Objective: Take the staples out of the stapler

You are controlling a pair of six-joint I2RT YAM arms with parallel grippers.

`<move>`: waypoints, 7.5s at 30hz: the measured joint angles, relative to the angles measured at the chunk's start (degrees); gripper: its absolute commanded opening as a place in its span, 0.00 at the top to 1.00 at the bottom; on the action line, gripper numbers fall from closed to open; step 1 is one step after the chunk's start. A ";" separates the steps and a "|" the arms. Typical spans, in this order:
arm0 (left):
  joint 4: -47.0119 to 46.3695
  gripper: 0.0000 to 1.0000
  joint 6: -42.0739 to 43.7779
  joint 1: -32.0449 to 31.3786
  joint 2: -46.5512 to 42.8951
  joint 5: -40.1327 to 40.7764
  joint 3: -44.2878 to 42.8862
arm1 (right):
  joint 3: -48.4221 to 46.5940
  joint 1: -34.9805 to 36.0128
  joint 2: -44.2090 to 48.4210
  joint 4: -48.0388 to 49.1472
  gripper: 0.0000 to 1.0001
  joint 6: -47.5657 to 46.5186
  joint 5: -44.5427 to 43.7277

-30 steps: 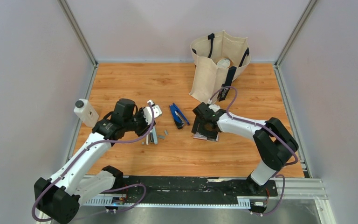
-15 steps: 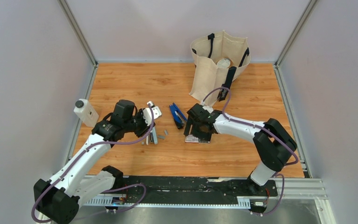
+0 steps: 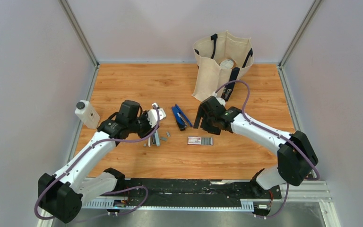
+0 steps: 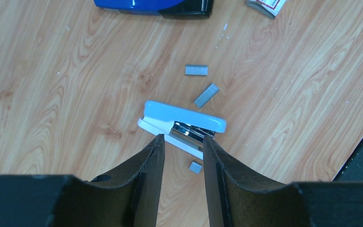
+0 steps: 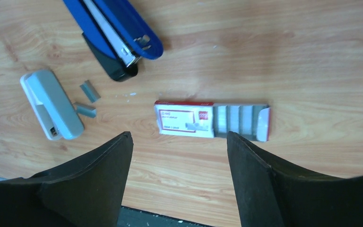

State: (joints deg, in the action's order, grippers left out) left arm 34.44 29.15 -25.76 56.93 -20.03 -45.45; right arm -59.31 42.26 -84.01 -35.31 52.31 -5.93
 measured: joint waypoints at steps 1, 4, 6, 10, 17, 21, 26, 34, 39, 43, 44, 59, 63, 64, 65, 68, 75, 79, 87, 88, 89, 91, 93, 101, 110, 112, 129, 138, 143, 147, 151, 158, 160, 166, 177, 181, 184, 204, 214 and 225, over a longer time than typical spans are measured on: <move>-0.02 0.57 0.20 -0.13 0.68 -0.09 0.00 | 0.00 -0.85 0.00 -0.02 0.28 -1.03 -0.20; 0.02 0.57 1.20 -1.38 3.93 0.61 0.00 | 0.13 -3.15 -0.17 0.22 0.30 -3.78 -1.07; -0.02 0.57 2.21 -2.73 6.10 1.18 -0.02 | 0.68 -4.46 -0.74 1.25 0.31 -5.55 -1.49; -0.37 0.55 4.87 -5.42 10.05 2.23 -0.02 | 2.01 -5.60 -4.17 3.87 0.32 -8.46 -2.84; -0.09 0.54 10.01 -10.19 18.93 3.52 -2.12 | 2.38 -5.57 -11.41 8.20 0.34 -10.71 -2.95; 0.11 0.54 12.28 -11.30 24.13 3.96 -4.83 | 2.89 -5.57 -12.37 10.21 0.36 -11.37 -2.93; 0.26 0.54 14.64 -11.65 27.80 4.09 -5.27 | 5.05 -5.57 -11.56 12.76 0.37 -11.91 -2.95; 0.50 0.53 17.55 -12.20 29.75 4.11 -5.25 | 10.62 -5.14 -7.82 18.51 0.39 -12.07 -2.89; 0.50 0.53 18.82 -12.37 31.80 4.39 -5.31 | 12.52 -4.09 -6.03 18.62 0.39 -12.07 -2.89; 0.52 0.53 19.65 -12.59 33.24 4.96 -5.51 | 12.09 -4.02 -6.08 17.49 0.39 -12.79 -2.99; 0.48 0.54 19.76 -12.59 33.40 5.11 -5.51 | 11.56 -4.02 -6.43 16.76 0.39 -13.09 -3.02; 0.11 0.62 20.90 -14.53 34.60 6.73 -5.99 | 5.99 -2.89 -11.37 14.62 0.47 -15.78 -4.15; 0.07 0.63 21.24 -15.56 34.60 7.65 -5.99 | 6.03 -0.96 -11.41 14.60 0.47 -15.98 -5.01; 0.04 0.63 21.31 -15.85 34.60 7.85 -6.01 | 6.08 -0.63 -11.41 14.62 0.47 -15.96 -5.03; 0.07 0.63 21.42 -16.26 34.69 8.26 -6.05 | 6.23 -0.17 -11.37 14.75 0.47 -15.93 -5.11; 0.13 0.66 21.79 -17.25 35.10 8.96 -6.51 | 7.65 0.48 -10.21 15.43 0.47 -15.43 -4.96; 0.79 0.77 22.36 -17.97 36.17 9.53 -7.65 | 9.81 0.70 -7.45 13.84 0.47 -14.36 -4.00; 1.49 0.80 22.49 -18.14 36.96 9.68 -8.57 | 10.40 0.66 -5.38 11.65 0.47 -14.19 -3.54; 3.17 0.92 22.84 -18.97 37.48 10.32 -9.38 | 11.78 -1.42 0.94 9.20 0.47 -14.16 -2.97; 3.58 0.92 22.84 -19.17 37.48 10.32 -9.42 | 12.02 -1.99 1.70 9.01 0.47 -14.19 -2.93; 3.96 0.92 22.80 -19.32 37.48 10.27 -9.49 | 12.22 -2.49 2.36 8.79 0.47 -14.19 -2.91; 5.09 0.93 22.58 -19.69 37.48 10.05 -9.70 | 12.59 -3.56 3.78 8.09 0.47 -14.19 -2.82; 6.47 0.93 22.12 -20.04 37.48 9.64 -10.27 | 12.66 -4.35 5.03 7.61 0.47 -14.19 -2.80; 12.57 0.93 18.62 -21.92 36.41 4.61 -17.44 | 13.05 -5.62 9.90 5.75 0.46 -14.23 -2.95; 16.94 0.55 17.25 -22.18 35.04 4.00 -23.26 | 13.57 -7.43 12.41 4.55 0.44 -14.25 -2.95; 16.94 0.57 17.75 -22.16 34.99 6.05 -21.92 | 13.60 -7.72 12.50 4.50 0.44 -14.27 -2.97; 19.30 0.07 20.11 -16.92 17.44 20.96 -24.33 | 14.40 -9.46 14.08 4.11 0.44 -14.58 -2.73; 25.44 0.11 22.67 -18.91 24.96 17.97 -18.67 | 14.40 -9.46 15.26 4.09 0.44 -14.38 -2.49; 25.97 0.12 24.35 -20.46 29.79 12.94 -19.30 | 14.40 -9.49 16.37 4.07 0.44 -14.21 -2.54; 25.40 0.29 25.99 -23.30 30.95 10.49 -18.69 | 14.40 -9.77 17.00 4.02 0.43 -14.21 -2.49; 24.04 0.40 26.95 -24.85 35.80 9.81 -18.67 | 14.40 -10.51 18.14 3.98 0.43 -14.19 -2.49; 20.76 0.39 27.15 -25.09 38.88 10.47 -18.56 | 14.40 -11.72 19.45 3.80 0.43 -14.23 -1.95; 19.34 0.37 27.10 -25.11 38.99 11.08 -18.53 | 14.40 -11.89 19.67 3.78 0.42 -14.25 -1.84; 17.11 0.34 27.10 -25.16 40.87 11.67 -18.56 | 14.40 -12.48 20.15 3.78 0.42 -14.29 -0.98; 16.63 0.32 26.91 -25.16 43.63 13.94 -18.56 | 14.43 -13.60 20.74 3.78 0.42 -14.43 0.02; 15.82 0.34 26.60 -25.16 44.44 15.21 -18.56 | 14.43 -13.60 20.87 3.78 0.42 -14.45 0.04; 14.84 0.42 26.49 -25.16 44.57 16.44 -18.47 | 14.45 -13.62 21.20 3.76 0.43 -14.45 0.07; 12.59 0.59 24.92 -25.16 44.33 19.28 -16.37 | 14.49 -14.73 21.33 2.93 0.43 -14.69 0.31; 12.79 0.72 23.58 -25.16 43.91 20.17 -15.67 | 14.49 -15.08 21.33 2.93 0.43 -14.71 0.48; 12.68 0.94 21.59 -26.38 44.13 21.53 -15.69 | 15.17 -15.08 21.35 2.73 0.43 -15.13 0.50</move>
State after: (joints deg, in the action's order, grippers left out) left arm 47.11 50.74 -52.14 101.06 1.50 -61.14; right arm -44.14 27.18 -62.65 -32.58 37.19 -5.43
